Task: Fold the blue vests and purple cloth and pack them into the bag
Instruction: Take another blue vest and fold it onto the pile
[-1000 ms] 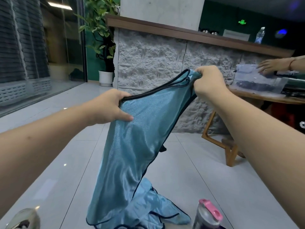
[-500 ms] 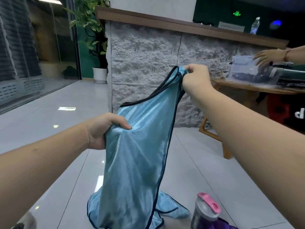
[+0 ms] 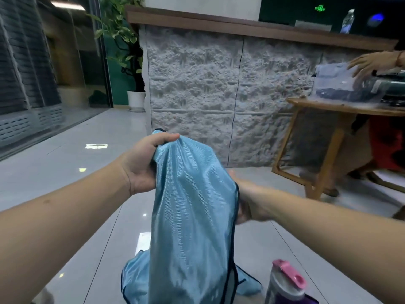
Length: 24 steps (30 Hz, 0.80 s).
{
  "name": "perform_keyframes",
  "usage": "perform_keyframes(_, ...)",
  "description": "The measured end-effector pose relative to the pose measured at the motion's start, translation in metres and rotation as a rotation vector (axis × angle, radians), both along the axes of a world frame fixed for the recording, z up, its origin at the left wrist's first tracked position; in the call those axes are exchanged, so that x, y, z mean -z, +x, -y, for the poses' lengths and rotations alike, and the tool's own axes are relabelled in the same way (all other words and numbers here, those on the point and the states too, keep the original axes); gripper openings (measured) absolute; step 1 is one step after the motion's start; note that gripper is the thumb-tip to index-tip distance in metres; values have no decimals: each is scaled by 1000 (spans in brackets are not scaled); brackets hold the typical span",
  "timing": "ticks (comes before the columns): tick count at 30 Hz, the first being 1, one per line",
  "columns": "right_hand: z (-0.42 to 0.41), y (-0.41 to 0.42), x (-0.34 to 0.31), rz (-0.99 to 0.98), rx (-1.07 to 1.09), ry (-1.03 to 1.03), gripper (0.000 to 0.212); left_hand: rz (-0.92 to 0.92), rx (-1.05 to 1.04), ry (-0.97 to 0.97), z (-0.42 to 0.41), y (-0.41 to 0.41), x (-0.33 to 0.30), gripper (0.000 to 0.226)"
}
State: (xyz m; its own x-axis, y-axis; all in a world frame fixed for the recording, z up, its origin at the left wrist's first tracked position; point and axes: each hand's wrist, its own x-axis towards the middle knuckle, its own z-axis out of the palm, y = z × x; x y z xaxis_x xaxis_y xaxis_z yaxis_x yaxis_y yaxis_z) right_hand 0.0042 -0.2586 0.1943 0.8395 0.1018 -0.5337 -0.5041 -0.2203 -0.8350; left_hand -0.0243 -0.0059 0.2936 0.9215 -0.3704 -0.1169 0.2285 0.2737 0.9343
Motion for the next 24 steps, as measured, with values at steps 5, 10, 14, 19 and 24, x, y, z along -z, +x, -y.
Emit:
perform_keyframes(5, 4, -47, 13, 18, -118, 405, 134, -19, -83, -20, -1, -2, -5, 35)
perform_keyframes(10, -24, -65, -22, 274, -144, 501, 66, -43, -103, -39, -1, -4, -11, 35)
perform_keyframes(14, -37, -64, -40, 333, -72, 565, 38, -70, -95, -61, -3, -3, -10, 39)
perform_keyframes(19, -42, -60, -69, 401, 59, 631, 49, -31, -124, -129, -11, 8, 2, 45)
perform_keyframes(24, -38, -53, -80, 429, 145, 573, 34, 113, 170, 84, -18, 3, 12, 49)
